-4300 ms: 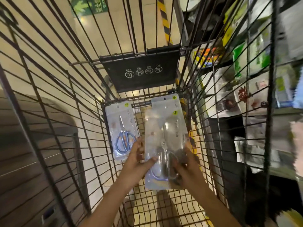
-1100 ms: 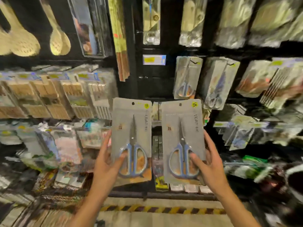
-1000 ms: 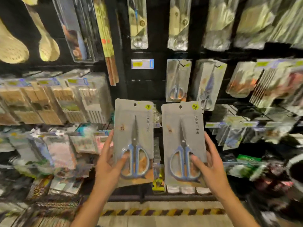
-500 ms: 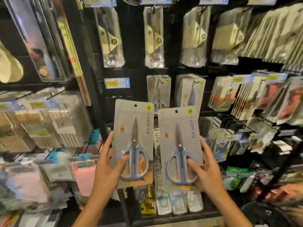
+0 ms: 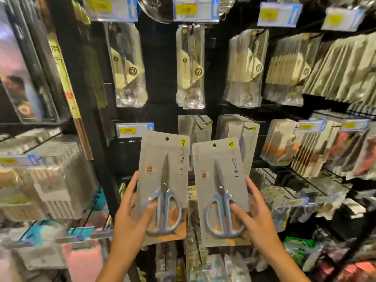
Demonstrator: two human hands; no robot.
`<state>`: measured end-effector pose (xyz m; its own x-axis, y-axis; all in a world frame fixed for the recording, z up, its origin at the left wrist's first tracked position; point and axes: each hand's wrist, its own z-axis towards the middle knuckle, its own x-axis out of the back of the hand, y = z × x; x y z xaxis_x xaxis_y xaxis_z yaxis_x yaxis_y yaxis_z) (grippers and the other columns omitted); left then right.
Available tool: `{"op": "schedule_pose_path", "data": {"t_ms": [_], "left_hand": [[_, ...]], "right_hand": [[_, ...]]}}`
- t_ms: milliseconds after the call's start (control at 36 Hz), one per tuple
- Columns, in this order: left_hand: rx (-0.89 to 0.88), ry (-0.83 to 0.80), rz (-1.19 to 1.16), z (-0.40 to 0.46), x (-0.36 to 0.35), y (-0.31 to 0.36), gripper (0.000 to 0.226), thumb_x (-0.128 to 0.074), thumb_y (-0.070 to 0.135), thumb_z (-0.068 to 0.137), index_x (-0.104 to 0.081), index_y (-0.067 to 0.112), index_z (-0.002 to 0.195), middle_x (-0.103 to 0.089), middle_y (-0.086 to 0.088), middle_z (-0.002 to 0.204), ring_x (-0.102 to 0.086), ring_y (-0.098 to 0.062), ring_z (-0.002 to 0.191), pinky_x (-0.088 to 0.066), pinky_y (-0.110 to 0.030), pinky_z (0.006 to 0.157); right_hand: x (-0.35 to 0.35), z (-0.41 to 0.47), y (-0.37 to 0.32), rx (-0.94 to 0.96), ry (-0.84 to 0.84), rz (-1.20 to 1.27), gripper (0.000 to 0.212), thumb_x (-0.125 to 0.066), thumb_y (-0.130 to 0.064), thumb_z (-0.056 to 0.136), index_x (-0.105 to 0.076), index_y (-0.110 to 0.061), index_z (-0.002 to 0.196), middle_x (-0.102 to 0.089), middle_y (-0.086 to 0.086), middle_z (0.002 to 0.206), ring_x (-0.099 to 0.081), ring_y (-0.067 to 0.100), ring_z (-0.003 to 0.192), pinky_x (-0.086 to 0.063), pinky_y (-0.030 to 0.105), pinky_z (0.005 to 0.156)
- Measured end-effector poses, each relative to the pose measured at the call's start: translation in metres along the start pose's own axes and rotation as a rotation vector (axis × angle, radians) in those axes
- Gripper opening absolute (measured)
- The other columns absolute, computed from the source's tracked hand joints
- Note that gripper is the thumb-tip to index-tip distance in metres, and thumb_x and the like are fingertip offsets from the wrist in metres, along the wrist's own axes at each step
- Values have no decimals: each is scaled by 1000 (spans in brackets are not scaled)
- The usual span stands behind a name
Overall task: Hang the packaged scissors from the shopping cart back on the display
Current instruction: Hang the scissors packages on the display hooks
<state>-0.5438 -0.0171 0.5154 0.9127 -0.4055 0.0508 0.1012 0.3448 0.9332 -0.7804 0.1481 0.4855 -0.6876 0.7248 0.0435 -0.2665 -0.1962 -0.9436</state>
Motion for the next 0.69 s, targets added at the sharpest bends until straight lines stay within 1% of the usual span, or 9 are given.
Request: {"op": "schedule_pose_path", "data": {"t_ms": [56, 139, 167, 278, 361, 417, 528, 611, 694], "left_hand": [[-12, 19, 8, 8, -2, 0, 79, -70, 18, 86, -35, 54, 147, -57, 38, 129, -58, 5, 121, -50, -36, 102], [-33, 44, 44, 16, -4, 0, 79, -69, 22, 85, -34, 53, 148, -57, 42, 125, -58, 8, 118, -53, -23, 95], [-32, 54, 46, 17, -5, 0, 79, -69, 22, 85, -34, 53, 148, -57, 42, 125, -58, 9, 118, -53, -21, 94], [-24, 93, 48, 26, -11, 0, 78, -71, 20, 86, -36, 60, 143, -56, 25, 140, -55, -1, 128, -48, -31, 99], [-24, 102, 61, 30, -16, 3, 78, -71, 19, 86, -36, 60, 143, -54, 25, 142, -54, 0, 129, -47, -28, 99], [-13, 98, 50, 32, -18, 5, 78, -71, 20, 87, -36, 60, 143, -57, 22, 140, -56, 1, 127, -48, -26, 98], [-10, 93, 67, 35, -20, 6, 78, -72, 23, 87, -35, 60, 144, -53, 30, 141, -53, 3, 128, -46, -29, 101], [-3, 94, 73, 36, -22, 6, 78, -72, 24, 85, -35, 61, 143, -52, 33, 140, -53, 4, 128, -47, -32, 103], [7, 96, 74, 39, -23, 5, 79, -72, 26, 84, -34, 64, 142, -52, 30, 142, -53, -2, 131, -46, -38, 106]], "right_hand": [[-2, 14, 2, 17, -28, -3, 76, -65, -7, 95, -31, -41, 153, -47, -25, 150, -50, 2, 135, -50, 40, 108], [-5, 34, 4, 50, -54, -29, 75, -65, -7, 95, -31, -44, 151, -43, -31, 150, -44, -1, 139, -44, 35, 113], [-5, 40, 5, 57, -63, -34, 76, -65, -7, 95, -31, -43, 152, -42, -32, 150, -43, -2, 139, -43, 36, 115], [-7, 63, 6, 59, -97, -18, 76, -65, -8, 95, -29, -42, 154, -41, -32, 151, -42, -3, 140, -42, 44, 116], [-7, 77, 8, 62, -119, -2, 77, -65, -7, 96, -29, -40, 155, -41, -24, 154, -43, 4, 142, -43, 51, 113], [-9, 85, 11, 65, -118, 16, 77, -65, -6, 95, -29, -38, 156, -41, -20, 156, -43, 5, 141, -43, 50, 114], [-13, 91, 17, 39, -103, 70, 77, -65, -3, 94, -30, -37, 154, -43, -19, 155, -46, 0, 138, -44, 42, 114], [-14, 92, 24, 22, -106, 96, 77, -64, -2, 94, -31, -39, 153, -43, -19, 155, -46, 3, 139, -43, 44, 115], [-15, 92, 28, 21, -117, 98, 78, -64, -3, 94, -31, -38, 154, -43, -20, 155, -45, 5, 140, -42, 47, 115]]}}
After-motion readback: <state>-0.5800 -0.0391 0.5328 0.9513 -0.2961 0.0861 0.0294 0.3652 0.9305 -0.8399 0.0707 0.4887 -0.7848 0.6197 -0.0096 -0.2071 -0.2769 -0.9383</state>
